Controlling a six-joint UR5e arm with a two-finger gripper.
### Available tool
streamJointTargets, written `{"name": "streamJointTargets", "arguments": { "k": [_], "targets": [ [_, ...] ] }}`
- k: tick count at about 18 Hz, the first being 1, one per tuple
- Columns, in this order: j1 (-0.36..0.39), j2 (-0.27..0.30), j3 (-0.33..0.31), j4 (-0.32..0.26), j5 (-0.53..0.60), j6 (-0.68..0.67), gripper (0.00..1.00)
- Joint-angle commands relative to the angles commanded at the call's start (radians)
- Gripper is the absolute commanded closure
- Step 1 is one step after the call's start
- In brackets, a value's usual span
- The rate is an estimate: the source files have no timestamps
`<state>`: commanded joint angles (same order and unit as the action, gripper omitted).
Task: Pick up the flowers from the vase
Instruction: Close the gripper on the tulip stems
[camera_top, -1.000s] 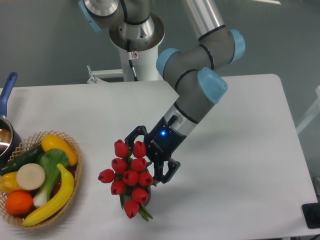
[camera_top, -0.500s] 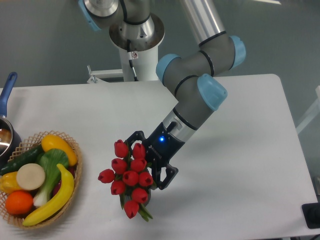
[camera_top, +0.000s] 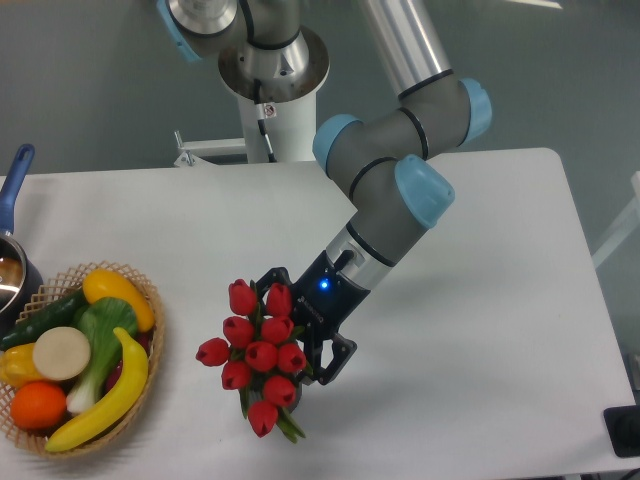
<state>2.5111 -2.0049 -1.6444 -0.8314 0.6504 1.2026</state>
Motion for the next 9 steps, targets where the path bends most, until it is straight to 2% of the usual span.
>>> {"name": "streamJointTargets", "arguments": {
  "k": [4, 9],
  "targets": [
    [0.0, 0.002, 0.0, 0.002, -0.003, 0.002, 0.3],
    [0.0, 0.003, -0.008, 0.002, -0.002, 0.003, 0.35]
  ]
}}
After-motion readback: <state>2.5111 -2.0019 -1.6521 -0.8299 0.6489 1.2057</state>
